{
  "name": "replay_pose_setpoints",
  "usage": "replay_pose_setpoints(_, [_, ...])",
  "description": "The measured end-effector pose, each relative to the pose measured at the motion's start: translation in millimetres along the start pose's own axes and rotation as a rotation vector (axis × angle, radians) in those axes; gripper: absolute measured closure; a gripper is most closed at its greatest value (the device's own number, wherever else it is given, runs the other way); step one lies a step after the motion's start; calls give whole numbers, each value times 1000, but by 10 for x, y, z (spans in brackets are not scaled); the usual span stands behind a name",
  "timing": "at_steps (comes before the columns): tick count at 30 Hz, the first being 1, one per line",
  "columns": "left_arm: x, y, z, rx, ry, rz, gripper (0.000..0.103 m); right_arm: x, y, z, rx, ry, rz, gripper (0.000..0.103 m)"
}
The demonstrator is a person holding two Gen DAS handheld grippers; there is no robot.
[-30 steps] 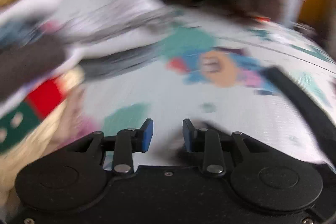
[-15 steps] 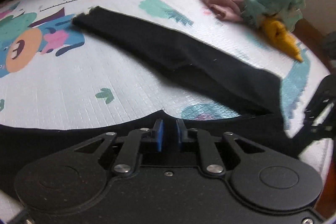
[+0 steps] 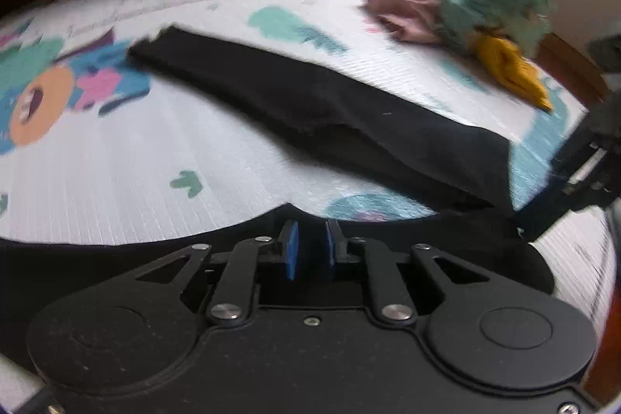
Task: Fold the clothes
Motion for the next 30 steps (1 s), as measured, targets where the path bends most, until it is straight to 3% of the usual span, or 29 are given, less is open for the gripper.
replay_pose_setpoints(3, [31, 31, -42, 10, 19, -21, 91, 29, 25, -60, -11, -44, 14, 103])
replay_pose_setpoints(8, [95, 7, 88, 36, 18, -17, 91, 55, -1, -56, -30, -58, -25, 102])
replay_pose_setpoints(10, [139, -27, 30, 14, 30, -55, 90, 62, -14, -52, -47, -66, -48, 93])
replay_pose_setpoints(12, [102, 7, 23, 8, 22, -63, 90, 69, -14, 75, -33, -79, -58, 91])
replay_pose_setpoints(15, [-76, 229, 147, 57, -2, 28, 90, -2, 43, 273, 16, -124, 21, 91])
replay_pose_setpoints(17, [-160, 389, 71, 45, -32, 97, 89, -35, 111, 304, 39, -157, 106, 92])
replay_pose_setpoints(21, [-313, 622, -274, -62, -107, 343, 89, -101, 293, 95, 34, -194, 245, 92])
replay_pose_setpoints(25, [-413, 612, -535, -237, -242, 659, 89, -181, 344, -32, 11, -209, 357, 92])
replay_pose_setpoints(30, [-277, 566, -686, -328, -285, 765, 89, -121, 302, -46, 6, -218, 374, 92])
Point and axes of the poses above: each gripper's, at about its wrist camera, not at the fingertips, and z roughly against the way its jaws point, x to its right, y to its top, the point moved 1 cm from there along -z, roughly the way its jaws point, and after that the axes turned 14 degrees about y, right-handed, at the moved point
